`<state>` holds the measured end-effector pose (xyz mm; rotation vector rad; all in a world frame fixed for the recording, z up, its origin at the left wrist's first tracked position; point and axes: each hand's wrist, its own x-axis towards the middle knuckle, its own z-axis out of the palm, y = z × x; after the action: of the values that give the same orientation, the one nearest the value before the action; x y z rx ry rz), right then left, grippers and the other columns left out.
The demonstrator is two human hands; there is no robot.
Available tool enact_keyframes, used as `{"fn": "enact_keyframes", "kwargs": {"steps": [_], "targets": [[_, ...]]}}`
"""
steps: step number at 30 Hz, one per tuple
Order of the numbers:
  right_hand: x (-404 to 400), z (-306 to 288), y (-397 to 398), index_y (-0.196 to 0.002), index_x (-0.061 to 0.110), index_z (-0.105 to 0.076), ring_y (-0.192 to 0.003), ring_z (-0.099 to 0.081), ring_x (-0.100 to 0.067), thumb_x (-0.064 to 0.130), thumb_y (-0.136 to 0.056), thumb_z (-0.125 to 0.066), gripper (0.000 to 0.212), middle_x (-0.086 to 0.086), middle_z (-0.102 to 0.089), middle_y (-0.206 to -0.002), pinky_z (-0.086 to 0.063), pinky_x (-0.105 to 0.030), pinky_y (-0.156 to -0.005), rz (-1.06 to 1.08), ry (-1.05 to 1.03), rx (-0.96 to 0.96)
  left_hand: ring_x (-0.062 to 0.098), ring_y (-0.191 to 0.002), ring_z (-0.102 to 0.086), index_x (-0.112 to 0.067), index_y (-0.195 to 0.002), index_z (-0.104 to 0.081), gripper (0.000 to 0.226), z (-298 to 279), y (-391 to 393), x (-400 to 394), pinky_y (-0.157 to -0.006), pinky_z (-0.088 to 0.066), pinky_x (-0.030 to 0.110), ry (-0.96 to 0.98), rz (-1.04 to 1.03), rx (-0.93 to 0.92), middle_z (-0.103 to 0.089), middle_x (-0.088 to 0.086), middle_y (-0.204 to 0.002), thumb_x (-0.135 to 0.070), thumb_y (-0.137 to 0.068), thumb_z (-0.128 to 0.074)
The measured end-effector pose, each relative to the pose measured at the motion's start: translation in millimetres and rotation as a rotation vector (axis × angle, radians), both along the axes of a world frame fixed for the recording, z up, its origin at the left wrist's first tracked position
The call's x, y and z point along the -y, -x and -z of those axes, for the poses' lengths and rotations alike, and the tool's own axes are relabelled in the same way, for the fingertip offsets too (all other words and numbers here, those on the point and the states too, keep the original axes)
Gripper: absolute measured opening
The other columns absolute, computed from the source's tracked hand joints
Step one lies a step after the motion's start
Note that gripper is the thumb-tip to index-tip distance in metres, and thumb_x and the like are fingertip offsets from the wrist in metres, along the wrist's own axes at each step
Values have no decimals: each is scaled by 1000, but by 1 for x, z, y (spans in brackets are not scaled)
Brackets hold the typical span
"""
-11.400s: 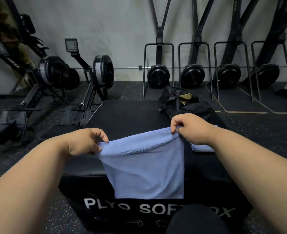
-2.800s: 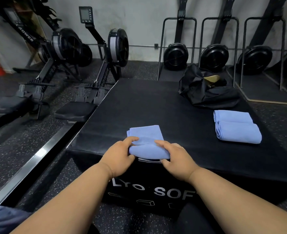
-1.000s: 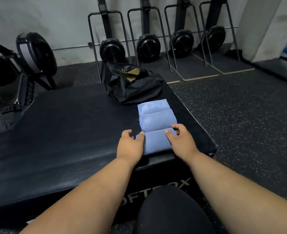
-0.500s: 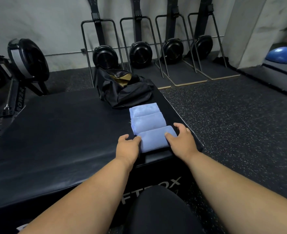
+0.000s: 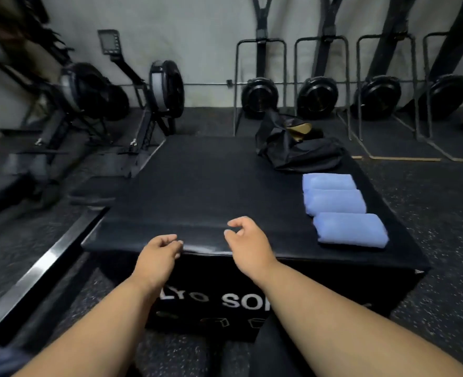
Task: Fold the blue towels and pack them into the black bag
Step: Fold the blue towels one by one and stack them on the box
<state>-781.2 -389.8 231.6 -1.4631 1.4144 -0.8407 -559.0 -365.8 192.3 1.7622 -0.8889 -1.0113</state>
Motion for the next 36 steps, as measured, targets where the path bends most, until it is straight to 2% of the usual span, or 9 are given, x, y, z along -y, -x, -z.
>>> {"fn": "enact_keyframes", "kwargs": {"steps": [4,9,13,16,19,23,29,31,36], "targets": [[-23,9,-106,-121,29,-61,-75,-61,-15,28,-100,-57,21,1,-70,-94,-50,-28,-66,-175,-126,40,20,-91,-66,-20,-103,-66,6,11,-108,-67,-87,-53,36,3,-208,-28,-73,5,-106,-16,-99,-67],[-58,31,-243,-112,20,-66,-66,-57,-12,26,-102,-59,14,0,-67,-84,-45,-22,-54,-437,-217,8,21,-66,-44,-24,-81,-59,21,34,-234,-165,-62,-35,32,-93,-420,12,-54,3,-72,-11,-97,-64],[-89,58,-343,-108,20,-66,-70,-57,-14,32,-103,-58,15,0,-67,-86,-47,-28,-61,-681,-262,-69,29,-65,-64,-20,-94,-69,6,81,-323,-246,-67,-52,39,-298,-582,95,-75,8,-77,-21,-89,-67],[-105,80,-399,-106,27,-65,-80,-64,-17,34,-102,-60,10,0,-70,-91,-56,-39,-80,-782,-274,-140,31,-89,-72,-24,-106,-64,24,120,-367,-288,-82,-58,40,-405,-651,78,-76,10,-99,-23,-83,-74],[-111,104,-453,-115,24,-62,-72,-61,-15,29,-102,-62,14,-1,-69,-85,-54,-34,-70,-829,-305,-160,31,-116,-68,-17,-132,-64,56,149,-402,-313,-98,-56,39,-470,-722,75,-69,11,-125,-29,-80,-78],[-101,129,-502,-115,23,-63,-69,-58,-17,27,-102,-61,13,-3,-70,-88,-46,-30,-61,-850,-329,-204,28,-99,-73,-23,-118,-69,30,177,-445,-315,-83,-59,29,-527,-742,37,-76,16,-116,-23,-89,-76],[-82,152,-545,-119,25,-61,-72,-61,-16,27,-103,-59,16,-5,-72,-98,-48,-29,-61,-875,-334,-278,5,-53,-66,-22,-128,-62,40,205,-490,-275,-55,-54,18,-463,-808,-50,-73,7,-84,-15,-91,-73],[-76,158,-553,-118,25,-62,-74,-62,-18,27,-103,-59,16,-5,-73,-98,-49,-30,-64,-873,-332,-291,3,-64,-65,-24,-132,-59,44,207,-497,-252,-59,-46,9,-398,-782,-80,-71,5,-97,-16,-92,-74],[-63,169,-558,-117,24,-61,-77,-59,-18,22,-103,-59,14,-7,-72,-100,-47,-31,-66,-871,-356,-270,13,-93,-66,-15,-149,-54,57,229,-528,-218,-85,-51,17,-374,-794,-175,-67,4,-120,-14,-94,-70]]}}
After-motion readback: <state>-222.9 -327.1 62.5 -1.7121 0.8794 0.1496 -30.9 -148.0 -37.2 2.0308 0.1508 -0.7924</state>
